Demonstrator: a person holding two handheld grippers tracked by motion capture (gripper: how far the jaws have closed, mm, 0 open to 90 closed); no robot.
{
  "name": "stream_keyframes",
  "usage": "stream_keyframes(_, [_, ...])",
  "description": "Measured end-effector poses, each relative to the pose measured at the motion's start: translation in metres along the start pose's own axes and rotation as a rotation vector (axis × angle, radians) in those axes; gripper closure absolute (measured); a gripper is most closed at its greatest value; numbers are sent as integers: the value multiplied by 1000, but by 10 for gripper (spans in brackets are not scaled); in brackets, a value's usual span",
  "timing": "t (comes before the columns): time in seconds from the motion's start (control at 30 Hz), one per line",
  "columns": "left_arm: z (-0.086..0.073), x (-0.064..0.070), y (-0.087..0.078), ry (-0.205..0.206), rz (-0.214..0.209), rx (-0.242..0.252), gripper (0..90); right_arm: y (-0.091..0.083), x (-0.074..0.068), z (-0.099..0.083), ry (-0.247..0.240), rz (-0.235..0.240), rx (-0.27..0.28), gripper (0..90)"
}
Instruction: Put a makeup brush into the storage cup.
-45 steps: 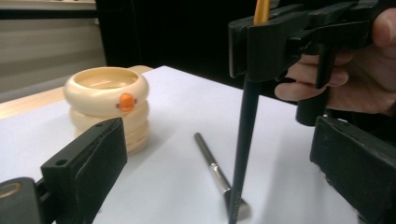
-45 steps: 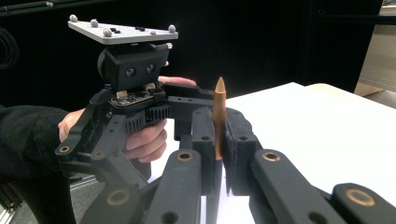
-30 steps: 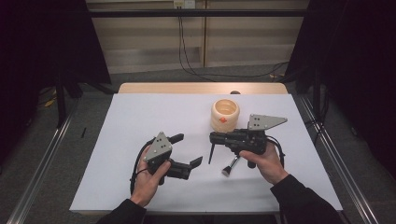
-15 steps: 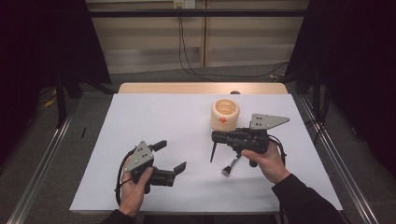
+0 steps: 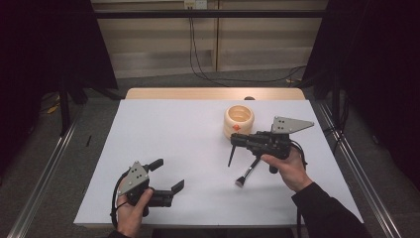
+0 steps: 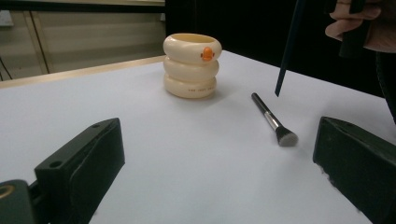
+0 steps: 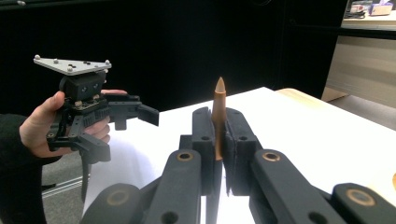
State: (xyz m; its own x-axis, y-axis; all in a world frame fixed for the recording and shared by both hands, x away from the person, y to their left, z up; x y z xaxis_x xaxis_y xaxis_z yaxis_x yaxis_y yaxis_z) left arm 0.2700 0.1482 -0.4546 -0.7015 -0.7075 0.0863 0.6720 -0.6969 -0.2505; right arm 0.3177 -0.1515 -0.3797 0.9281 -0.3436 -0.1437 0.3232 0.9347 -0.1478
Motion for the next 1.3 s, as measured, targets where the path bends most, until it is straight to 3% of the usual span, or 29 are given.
stream_keyframes(0.03, [0,0,-1,-12,-7,9,20,-1,1,0,-3,-4,3,847])
stream_keyframes(0.07, [0,-1,-2,15,1,3,19,-2,2,1,-8,-8,2,847])
stream_keyframes(0.13, [0,-1,-2,15,7,9,19,-4,5,1,-1,-14,6,847])
stream_keyframes(0.23, [0,2,-1,9,-30,10,19,-7,12,1,7,-31,8,847])
stream_keyframes(0.37, [1,2,-2,33,-24,9,19,-8,19,2,7,-47,10,847])
stream_keyframes(0.4, [1,2,-2,11,-30,18,18,-8,20,4,5,-50,12,847])
stream_keyframes(0.63, [1,-1,-9,24,-13,13,18,-12,34,17,-20,-81,19,846])
stream_keyframes(0.9, [1,-2,-8,12,-7,19,18,-16,49,32,-27,-117,21,846])
stream_keyframes(0.97, [0,-4,-8,-11,-8,13,25,-16,53,31,-22,-128,10,846])
stream_keyframes(1.03, [0,-7,-9,16,8,7,22,-16,56,32,-22,-134,15,846])
stream_keyframes(1.07, [0,-7,-9,-3,1,19,22,-17,58,33,-21,-137,16,846])
stream_keyframes(1.23, [0,-8,-9,25,18,4,22,-17,69,40,-29,-165,20,846])
stream_keyframes(1.3, [0,-6,-8,12,9,10,22,-17,74,43,-31,-172,20,847])
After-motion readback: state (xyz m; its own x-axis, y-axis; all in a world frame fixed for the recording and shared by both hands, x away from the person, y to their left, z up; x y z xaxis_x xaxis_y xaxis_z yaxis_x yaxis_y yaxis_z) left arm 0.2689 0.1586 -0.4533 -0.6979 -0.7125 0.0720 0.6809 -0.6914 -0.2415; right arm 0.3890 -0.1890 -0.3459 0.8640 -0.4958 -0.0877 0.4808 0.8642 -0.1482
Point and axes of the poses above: each handheld gripper's, and its own axes: y roughly forward along the jaws, z roughly out of its top, x roughly to its right, the point moved 5 cm from there along y, roughly forward along the jaws, and after that the axes turned 5 degrees about z, right-handed, at the moved point
